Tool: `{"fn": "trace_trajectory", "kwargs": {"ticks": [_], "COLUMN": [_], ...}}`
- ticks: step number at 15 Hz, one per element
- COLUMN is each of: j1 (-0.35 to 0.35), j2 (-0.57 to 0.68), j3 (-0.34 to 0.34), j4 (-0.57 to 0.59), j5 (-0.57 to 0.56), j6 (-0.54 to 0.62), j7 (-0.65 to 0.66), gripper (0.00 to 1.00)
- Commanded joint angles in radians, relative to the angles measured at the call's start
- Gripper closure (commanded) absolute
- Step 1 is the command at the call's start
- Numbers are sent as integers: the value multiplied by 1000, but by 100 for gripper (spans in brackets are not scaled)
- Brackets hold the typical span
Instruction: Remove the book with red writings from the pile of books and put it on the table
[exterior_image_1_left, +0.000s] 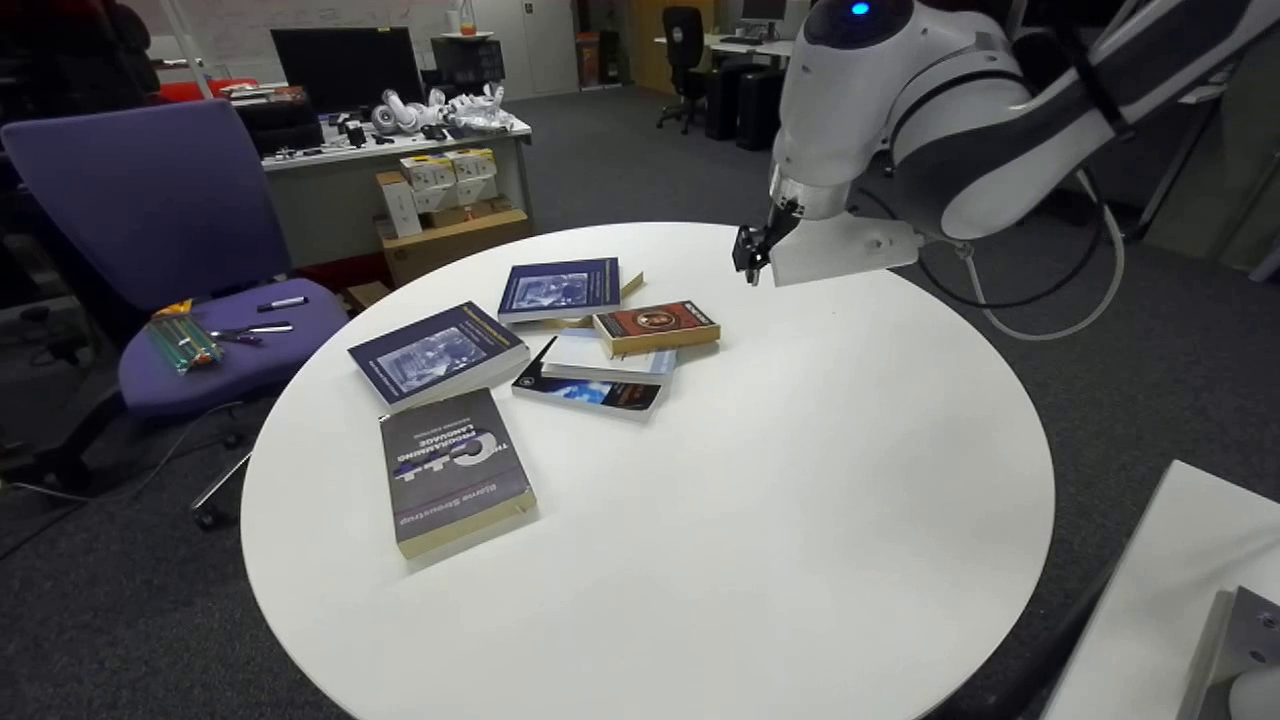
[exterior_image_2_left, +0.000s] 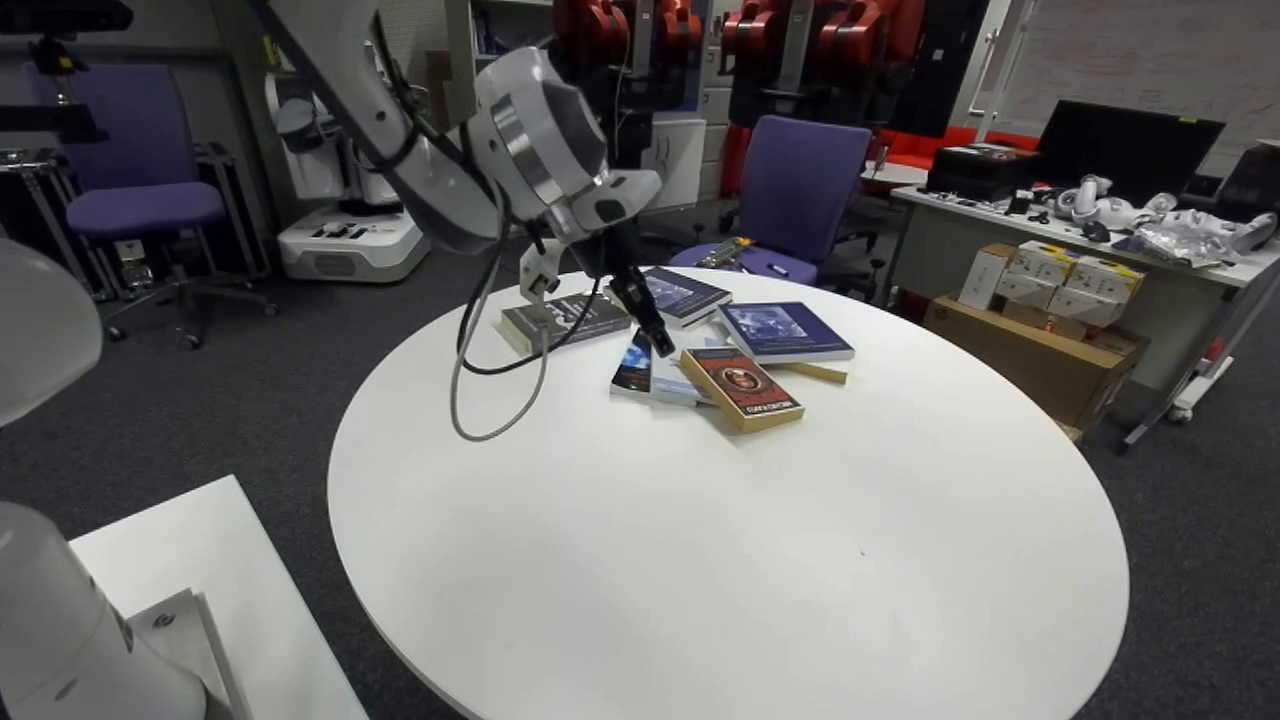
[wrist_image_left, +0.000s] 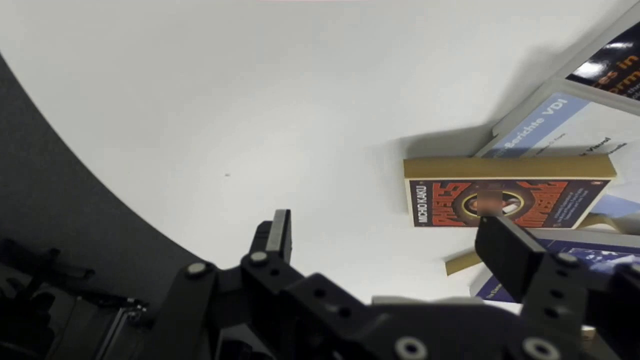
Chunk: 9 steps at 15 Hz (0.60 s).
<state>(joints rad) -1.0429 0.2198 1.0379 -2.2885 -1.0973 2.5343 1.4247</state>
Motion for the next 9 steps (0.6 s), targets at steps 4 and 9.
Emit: {"fn": "trace_trajectory", "kwargs": {"ticks": [4, 9], "j1": [278, 521], "j2": [350, 241], "j3": [-270, -569], "j4": [364, 311], "j5": [327, 612], "j6": [-49, 87], "j7": [-227, -380], "gripper": [0, 0]}}
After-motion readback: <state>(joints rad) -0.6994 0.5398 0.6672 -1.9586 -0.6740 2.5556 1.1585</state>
